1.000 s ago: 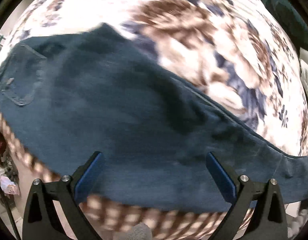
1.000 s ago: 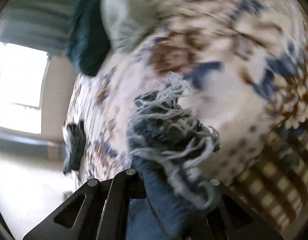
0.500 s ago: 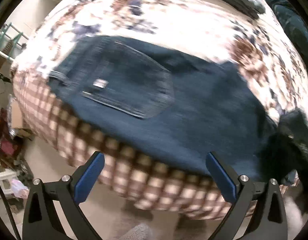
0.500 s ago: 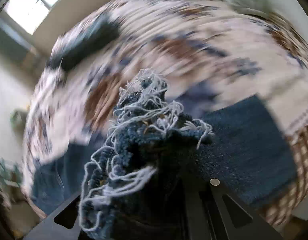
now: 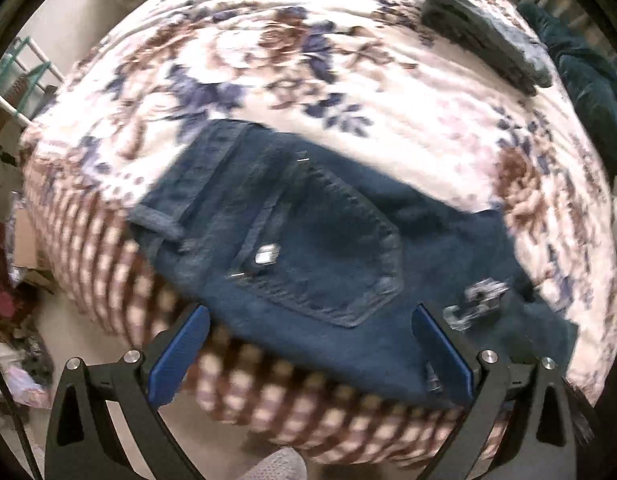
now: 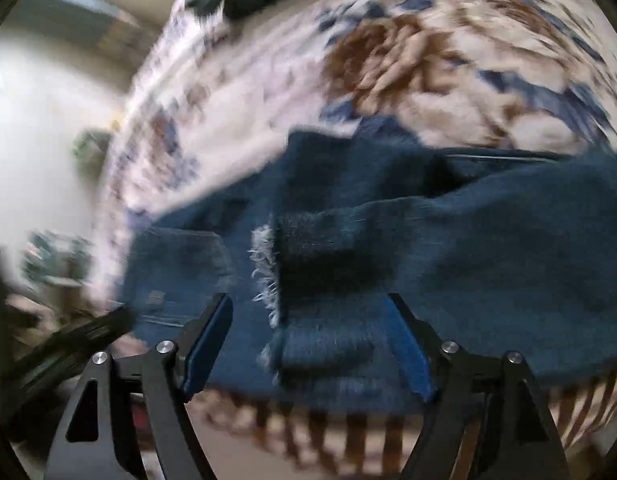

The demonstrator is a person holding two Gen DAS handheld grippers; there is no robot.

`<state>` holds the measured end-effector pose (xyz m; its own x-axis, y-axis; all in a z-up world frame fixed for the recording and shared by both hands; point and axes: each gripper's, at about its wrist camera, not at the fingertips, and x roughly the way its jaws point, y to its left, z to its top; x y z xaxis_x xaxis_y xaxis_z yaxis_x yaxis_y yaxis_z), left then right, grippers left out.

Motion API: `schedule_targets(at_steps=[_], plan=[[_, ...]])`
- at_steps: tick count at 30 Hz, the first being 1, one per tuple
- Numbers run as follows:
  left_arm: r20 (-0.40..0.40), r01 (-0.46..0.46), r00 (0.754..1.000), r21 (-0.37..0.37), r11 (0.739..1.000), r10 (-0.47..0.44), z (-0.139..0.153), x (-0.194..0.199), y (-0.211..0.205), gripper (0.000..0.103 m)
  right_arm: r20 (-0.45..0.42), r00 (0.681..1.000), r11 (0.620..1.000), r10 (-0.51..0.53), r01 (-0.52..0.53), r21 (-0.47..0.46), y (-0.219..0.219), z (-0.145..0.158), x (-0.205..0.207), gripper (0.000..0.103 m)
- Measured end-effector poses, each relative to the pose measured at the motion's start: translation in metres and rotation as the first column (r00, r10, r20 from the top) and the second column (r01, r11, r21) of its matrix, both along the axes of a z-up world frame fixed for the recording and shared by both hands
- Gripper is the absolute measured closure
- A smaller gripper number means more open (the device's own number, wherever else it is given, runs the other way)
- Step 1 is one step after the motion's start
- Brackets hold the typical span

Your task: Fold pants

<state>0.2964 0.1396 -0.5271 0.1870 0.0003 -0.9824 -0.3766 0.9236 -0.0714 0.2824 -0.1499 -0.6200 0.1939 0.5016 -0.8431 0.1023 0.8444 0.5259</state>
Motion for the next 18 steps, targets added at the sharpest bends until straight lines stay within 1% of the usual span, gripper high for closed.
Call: schedule_targets(at_steps=[1,2,3,5,6,7,8,9,10,11,12,13,14,15,17,18], plan=[[0.001,0.01,1.0,-0.024,1.0,-0.01,-0.002,0.004,-0.008,0.0,0.0,1.0,1.0,-0.025,0.025,0.002,-0.015,0.007,-0.004,0.024],[-0.006,0.027,1.0,-0.057,0.998,-0.027,-0.006,0.01,-0.019,0.0,-0.003,0.999,0.998,-0.052,0.052,-0.021,-0.031,0.014,-0.008,0.024],[-0.018,0.04,0.999,-0.084,0.996,-0.042,-0.01,0.014,-0.03,0.0,-0.016,0.996,0.994,-0.092,0.091,-0.066,-0.056,0.019,-0.014,0.024],[-0.041,0.077,0.996,-0.14,0.987,-0.083,-0.024,0.023,-0.056,0.0,-0.059,0.986,0.981,-0.154,0.146,-0.127,-0.091,0.017,-0.021,0.024],[-0.061,0.096,0.992,-0.144,0.985,-0.106,-0.032,0.029,-0.069,0.0,-0.084,0.977,0.971,-0.196,0.182,-0.153,-0.115,0.012,-0.025,0.024],[-0.079,0.124,0.988,-0.143,0.982,-0.136,-0.04,0.035,-0.082,0.001,-0.096,0.97,0.964,-0.222,0.203,-0.17,-0.13,0.006,-0.026,0.024],[-0.097,0.163,0.979,-0.135,0.977,-0.177,-0.051,0.041,-0.097,0.003,-0.113,0.963,0.956,-0.245,0.22,-0.196,-0.145,-0.001,-0.028,0.024],[-0.113,0.191,0.973,-0.111,0.975,-0.203,-0.059,0.045,-0.107,0.016,-0.138,0.954,0.947,-0.265,0.231,-0.225,-0.16,-0.011,-0.028,0.024],[-0.141,0.22,0.963,-0.068,0.973,-0.228,-0.069,0.048,-0.116,0.029,-0.15,0.95,0.944,-0.274,0.236,-0.232,-0.171,-0.017,-0.027,0.024],[-0.173,0.241,0.955,-0.028,0.97,-0.242,-0.08,0.05,-0.122,0.031,-0.159,0.947,0.942,-0.281,0.24,-0.233,-0.18,-0.025,-0.027,0.024],[-0.194,0.248,0.95,-0.008,0.969,-0.245,-0.089,0.05,-0.123,0.03,-0.179,0.945,0.946,-0.276,0.233,-0.225,-0.19,-0.035,-0.026,0.024],[-0.215,0.246,0.947,0.01,0.969,-0.239,-0.097,0.048,-0.12,0.028,-0.193,0.945,0.951,-0.264,0.222,-0.215,-0.193,-0.043,-0.023,0.026],[-0.216,0.243,0.948,0.011,0.97,-0.234,-0.099,0.047,-0.118,0.028,-0.197,0.947,0.953,-0.253,0.209,-0.22,-0.197,-0.05,-0.021,0.028],[-0.211,0.241,0.949,0.006,0.97,-0.235,-0.097,0.046,-0.116,0.028,-0.205,0.947,0.951,-0.247,0.196,-0.241,-0.202,-0.058,-0.019,0.034],[-0.231,0.226,0.948,0.013,0.974,-0.217,-0.09,0.044,-0.111,0.028,-0.247,0.941,0.951,-0.232,0.166,-0.261,-0.201,-0.068,-0.014,0.035],[-0.249,0.205,0.948,0.008,0.979,-0.196,-0.085,0.043,-0.107,0.028,-0.261,0.939,0.95,-0.225,0.152,-0.273,-0.201,-0.067,-0.011,0.035]])
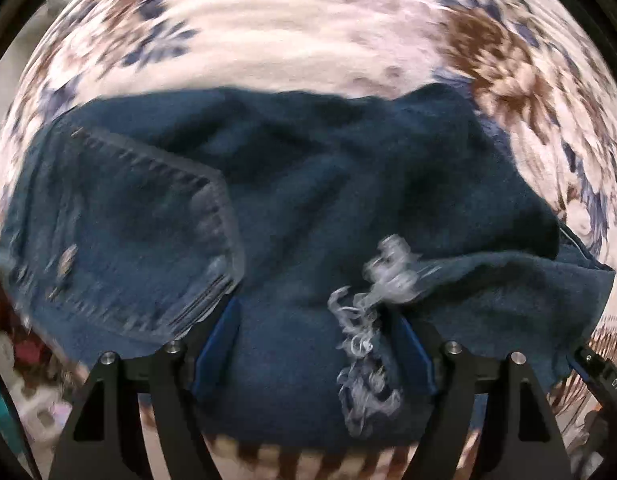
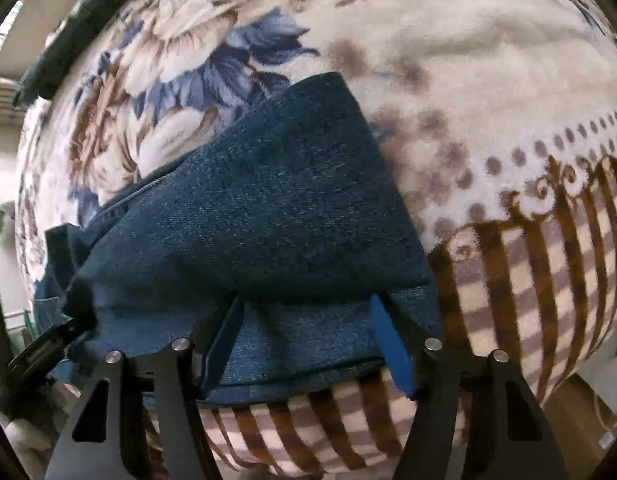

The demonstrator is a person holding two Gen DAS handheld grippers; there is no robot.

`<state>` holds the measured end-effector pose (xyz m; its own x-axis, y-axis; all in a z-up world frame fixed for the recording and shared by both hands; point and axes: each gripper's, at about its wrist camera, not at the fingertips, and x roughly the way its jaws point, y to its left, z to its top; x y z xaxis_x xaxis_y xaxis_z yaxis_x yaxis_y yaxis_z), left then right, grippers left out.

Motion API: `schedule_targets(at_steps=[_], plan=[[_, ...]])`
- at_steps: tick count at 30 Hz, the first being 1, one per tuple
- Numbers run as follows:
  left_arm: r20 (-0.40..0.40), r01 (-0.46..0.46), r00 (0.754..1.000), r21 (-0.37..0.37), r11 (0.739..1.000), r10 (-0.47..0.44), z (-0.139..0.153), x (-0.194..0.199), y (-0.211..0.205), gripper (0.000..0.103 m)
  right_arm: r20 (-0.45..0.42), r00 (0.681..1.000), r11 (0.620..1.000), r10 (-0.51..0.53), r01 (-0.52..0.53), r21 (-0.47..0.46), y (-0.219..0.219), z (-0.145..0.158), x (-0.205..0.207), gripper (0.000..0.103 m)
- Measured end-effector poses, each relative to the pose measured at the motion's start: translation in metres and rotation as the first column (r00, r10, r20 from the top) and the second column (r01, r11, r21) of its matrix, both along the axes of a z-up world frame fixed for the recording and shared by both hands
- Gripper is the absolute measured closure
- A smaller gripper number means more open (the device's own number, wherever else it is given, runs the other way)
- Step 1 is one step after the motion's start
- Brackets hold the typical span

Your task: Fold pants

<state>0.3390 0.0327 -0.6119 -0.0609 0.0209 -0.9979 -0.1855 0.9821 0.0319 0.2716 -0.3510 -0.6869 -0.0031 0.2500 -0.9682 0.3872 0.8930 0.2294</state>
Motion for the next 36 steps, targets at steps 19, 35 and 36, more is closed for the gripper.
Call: schedule_targets(at_steps=[19,35,36], plan=[[0.058,0.117,0.992,-0.035,0.993,-0.115,-0.018,0.107,-0.013,0.024,0.058,0.966,0.963,0.252,-0.256,0.086,0.128,0.023,0.1,0.035],[0.063,0.078,0.996,-0.157,0.984,-0.069,-0.015,0.112,0.018,0.024,-0.052,0.82,0.821,0.57,-0.571,-0.01,0.169,-0.017,0.147,0.059],[0.062,0.075,0.996,-0.166,0.983,-0.065,-0.015,0.112,0.019,0.024,-0.062,0.826,0.827,0.56,-0.562,-0.016,0.168,-0.018,0.149,0.059]])
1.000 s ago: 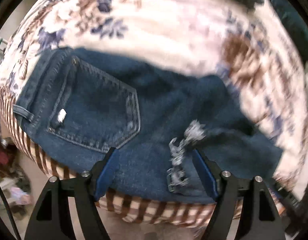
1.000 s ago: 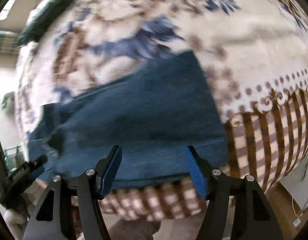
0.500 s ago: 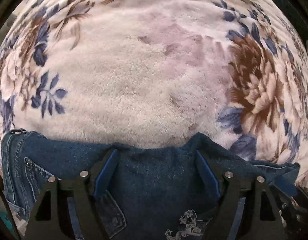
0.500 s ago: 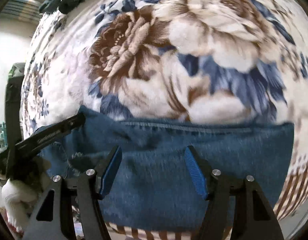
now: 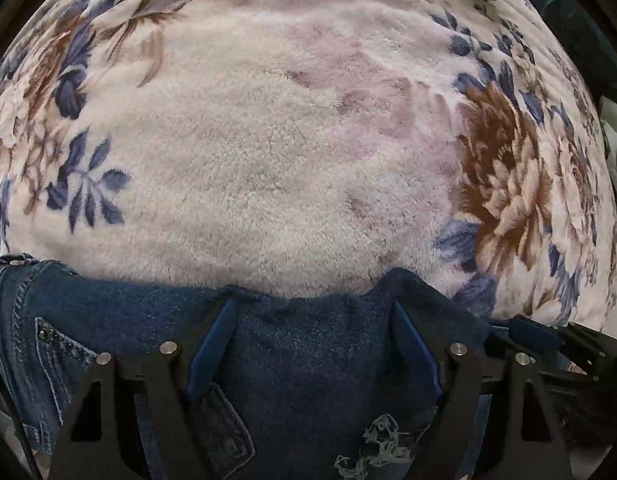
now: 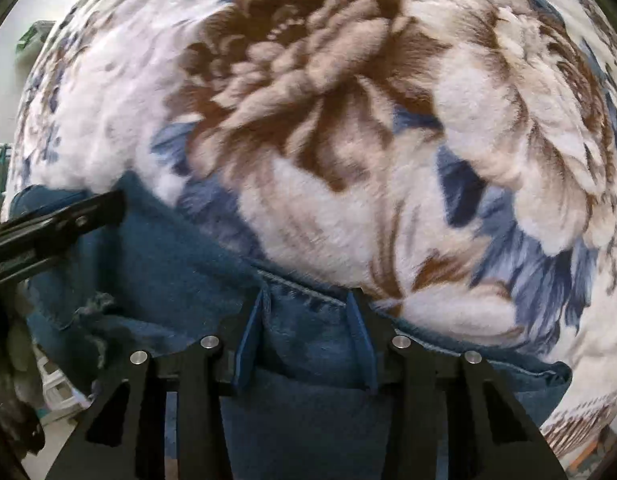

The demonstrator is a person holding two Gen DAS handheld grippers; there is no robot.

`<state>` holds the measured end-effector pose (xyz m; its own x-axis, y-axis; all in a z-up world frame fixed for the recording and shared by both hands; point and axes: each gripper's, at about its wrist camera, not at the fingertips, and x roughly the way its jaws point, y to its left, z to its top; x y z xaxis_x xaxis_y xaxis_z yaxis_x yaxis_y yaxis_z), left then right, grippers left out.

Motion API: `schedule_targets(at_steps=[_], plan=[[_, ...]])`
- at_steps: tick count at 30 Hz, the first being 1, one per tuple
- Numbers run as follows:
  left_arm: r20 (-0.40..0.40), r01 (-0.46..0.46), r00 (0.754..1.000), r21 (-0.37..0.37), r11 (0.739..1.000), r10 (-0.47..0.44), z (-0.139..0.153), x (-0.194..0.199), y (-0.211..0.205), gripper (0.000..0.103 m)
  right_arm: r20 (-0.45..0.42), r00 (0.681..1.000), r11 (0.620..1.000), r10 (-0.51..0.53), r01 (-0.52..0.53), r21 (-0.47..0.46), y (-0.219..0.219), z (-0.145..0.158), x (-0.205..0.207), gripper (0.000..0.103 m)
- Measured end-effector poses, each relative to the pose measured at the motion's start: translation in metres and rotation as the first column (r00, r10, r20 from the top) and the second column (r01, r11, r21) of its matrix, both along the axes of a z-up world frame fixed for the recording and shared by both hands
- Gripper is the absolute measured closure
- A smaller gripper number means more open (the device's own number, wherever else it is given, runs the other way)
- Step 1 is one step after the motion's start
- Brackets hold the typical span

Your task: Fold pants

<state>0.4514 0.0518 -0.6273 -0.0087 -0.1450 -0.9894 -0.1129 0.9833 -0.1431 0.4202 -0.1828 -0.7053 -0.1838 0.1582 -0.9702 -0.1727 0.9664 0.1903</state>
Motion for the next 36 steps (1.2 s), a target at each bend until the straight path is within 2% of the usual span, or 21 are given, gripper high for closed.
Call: schedule_targets(at_steps=[5,8,9,10,12,13,14,16,19,21,24,27,29,31,32,36], plan=[[-0.005,-0.007,1.0,-0.011,1.0,0.007,0.0,-0.004,0.006,0.024,-0.018,0.998,0.998,-0.057,0.056,-0.032,0.0,-0.008,0.002,0.059],[0.004,-0.054,0.999,-0.032,0.998,0.054,0.02,-0.006,0.019,0.024,-0.031,0.996,0.996,-0.087,0.085,-0.037,0.0,0.004,0.003,0.055],[0.03,-0.085,0.996,-0.036,0.996,0.086,0.032,-0.01,0.028,0.024,-0.04,0.994,0.994,-0.105,0.105,-0.016,0.003,0.012,0.007,0.049],[0.061,-0.119,0.991,-0.046,0.992,0.122,0.046,-0.016,0.04,0.024,-0.041,0.991,0.992,-0.124,0.124,0.005,0.002,0.021,0.008,0.036],[0.116,-0.202,0.971,-0.072,0.977,0.209,0.074,-0.037,0.068,0.024,-0.024,0.986,0.985,-0.165,0.166,0.036,-0.006,0.043,0.002,0.026],[0.136,-0.249,0.957,-0.079,0.965,0.258,0.085,-0.05,0.08,0.023,-0.013,0.984,0.983,-0.18,0.181,0.04,-0.01,0.052,-0.001,0.025],[0.16,-0.303,0.936,-0.089,0.949,0.314,0.095,-0.067,0.096,0.023,-0.003,0.979,0.978,-0.204,0.204,0.038,-0.013,0.06,-0.008,0.025],[0.16,-0.401,0.897,-0.098,0.911,0.412,0.102,-0.098,0.12,0.008,0.003,0.97,0.969,-0.245,0.245,0.022,-0.021,0.067,-0.024,0.022],[0.109,-0.554,0.82,-0.09,0.827,0.562,0.095,-0.145,0.154,0.007,0.004,0.955,0.955,-0.298,0.298,-0.008,-0.027,0.067,-0.055,0.022],[0.074,-0.659,0.743,-0.086,0.747,0.665,0.078,-0.18,0.187,0.007,-0.022,0.941,0.941,-0.337,0.336,-0.034,-0.028,0.054,-0.08,0.022],[0.032,-0.78,0.614,-0.127,0.613,0.788,0.056,-0.216,0.217,0.007,-0.091,0.936,0.939,-0.34,0.334,-0.078,-0.025,0.027,-0.097,0.022],[-0.007,-0.854,0.48,-0.233,0.465,0.877,0.028,-0.235,0.236,0.007,-0.12,0.938,0.944,-0.324,0.312,-0.112,-0.019,0.008,-0.104,0.022],[-0.038,-0.863,0.425,-0.317,0.393,0.904,0.011,-0.234,0.243,0.007,-0.108,0.945,0.947,-0.31,0.296,-0.126,-0.016,0.006,-0.102,0.021],[-0.06,-0.862,0.401,-0.363,0.354,0.914,-0.003,-0.227,0.245,0.007,-0.1,0.948,0.948,-0.303,0.289,-0.137,-0.012,0.005,-0.098,0.021],[-0.06,-0.86,0.397,-0.372,0.349,0.916,-0.01,-0.223,0.245,0.007,-0.099,0.95,0.949,-0.297,0.282,-0.142,-0.01,0.005,-0.097,0.021],[-0.001,-0.846,0.437,-0.338,0.411,0.899,-0.01,-0.211,0.244,0.007,-0.097,0.955,0.952,-0.282,0.265,-0.153,0.005,0.005,-0.084,0.021]])
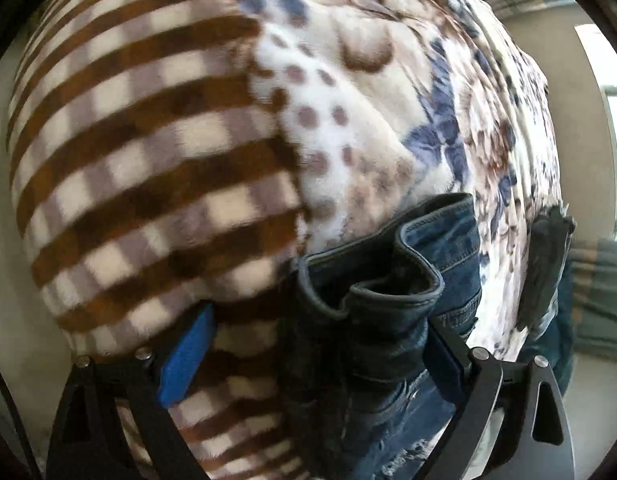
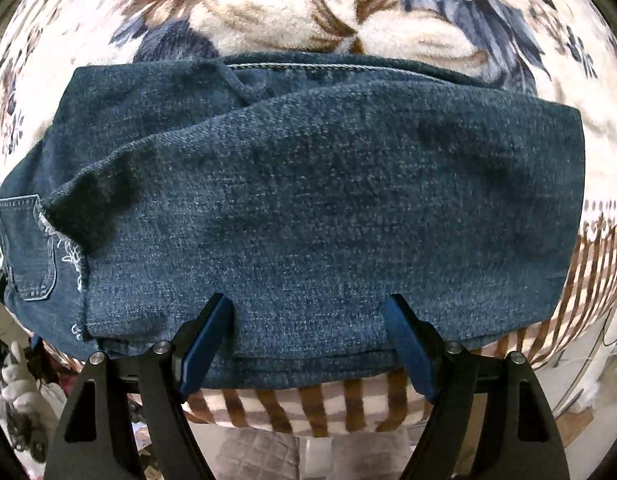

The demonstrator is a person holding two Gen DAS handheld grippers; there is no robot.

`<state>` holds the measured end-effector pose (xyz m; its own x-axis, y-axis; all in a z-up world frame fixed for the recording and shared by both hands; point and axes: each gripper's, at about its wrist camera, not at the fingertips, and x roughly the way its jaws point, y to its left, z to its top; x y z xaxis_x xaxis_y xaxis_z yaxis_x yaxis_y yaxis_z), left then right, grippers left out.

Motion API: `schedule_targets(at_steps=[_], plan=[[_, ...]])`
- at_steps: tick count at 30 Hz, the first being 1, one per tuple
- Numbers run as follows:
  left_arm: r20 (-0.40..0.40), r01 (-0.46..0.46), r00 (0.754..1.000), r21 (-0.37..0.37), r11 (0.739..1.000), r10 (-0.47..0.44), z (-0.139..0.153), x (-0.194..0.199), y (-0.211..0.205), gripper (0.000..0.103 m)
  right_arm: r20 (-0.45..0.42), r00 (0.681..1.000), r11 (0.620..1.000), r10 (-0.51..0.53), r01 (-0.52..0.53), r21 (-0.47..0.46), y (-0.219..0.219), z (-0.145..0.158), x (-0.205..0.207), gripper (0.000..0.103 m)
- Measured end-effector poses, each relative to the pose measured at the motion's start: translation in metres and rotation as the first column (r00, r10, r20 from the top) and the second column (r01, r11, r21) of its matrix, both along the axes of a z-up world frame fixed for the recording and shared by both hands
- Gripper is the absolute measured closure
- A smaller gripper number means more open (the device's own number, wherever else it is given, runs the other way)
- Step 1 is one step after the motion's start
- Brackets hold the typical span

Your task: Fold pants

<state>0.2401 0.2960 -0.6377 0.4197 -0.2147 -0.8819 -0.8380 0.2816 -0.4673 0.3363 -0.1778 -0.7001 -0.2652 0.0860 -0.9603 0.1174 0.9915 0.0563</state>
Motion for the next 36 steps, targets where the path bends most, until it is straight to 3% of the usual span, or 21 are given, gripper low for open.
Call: schedule_targets(at_steps=[2,4,7,10,16,19,24,29,32,36], plan=[[0.027,-0.003,1.0,0.005,1.0,0.003,0.001,-0.001,-0.002,0.007,0.005,1.0,1.0,0.004,-0.004,-0.003,0.005,-0.001,0.003,0.021],[0.103,-0.049,0.993,-0.029,0.998,0.051,-0.001,-0.013,0.003,0.009,0.009,1.0,1.0,0.002,-0.002,-0.006,0.008,0.001,0.007,0.021],[0.234,-0.15,0.955,-0.148,0.977,0.182,-0.009,-0.039,0.012,0.009,0.014,1.0,1.0,-0.006,0.006,-0.005,0.001,0.007,-0.009,0.021],[0.276,-0.195,0.927,-0.226,0.954,0.255,-0.017,-0.052,0.017,0.009,0.02,1.0,1.0,-0.009,0.009,-0.003,-0.002,0.01,-0.012,0.021],[0.326,-0.136,0.927,-0.169,0.976,0.185,0.002,-0.045,0.003,0.009,0.016,1.0,1.0,-0.002,0.002,-0.012,-0.006,0.008,-0.024,0.021],[0.305,-0.106,0.942,-0.115,0.988,0.137,0.004,-0.04,-0.001,0.009,0.006,1.0,1.0,-0.002,0.002,-0.009,-0.006,0.005,-0.022,0.021],[0.351,-0.118,0.92,-0.171,0.978,0.173,0.011,-0.058,0.001,0.009,0.005,1.0,1.0,0.0,0.0,-0.008,-0.007,0.002,-0.021,0.021],[0.349,-0.098,0.925,-0.164,0.982,0.15,0.012,-0.077,-0.004,0.009,0.003,1.0,1.0,0.0,0.0,-0.013,-0.007,0.0,-0.02,0.021],[0.35,-0.095,0.925,-0.168,0.981,0.15,0.005,-0.064,-0.003,0.009,0.002,1.0,1.0,0.002,-0.002,-0.016,-0.006,-0.001,-0.02,0.021],[0.314,-0.035,0.947,-0.103,0.994,0.066,-0.007,-0.028,-0.002,0.009,0.006,1.0,1.0,0.002,-0.002,-0.013,-0.007,-0.001,-0.021,0.021]])
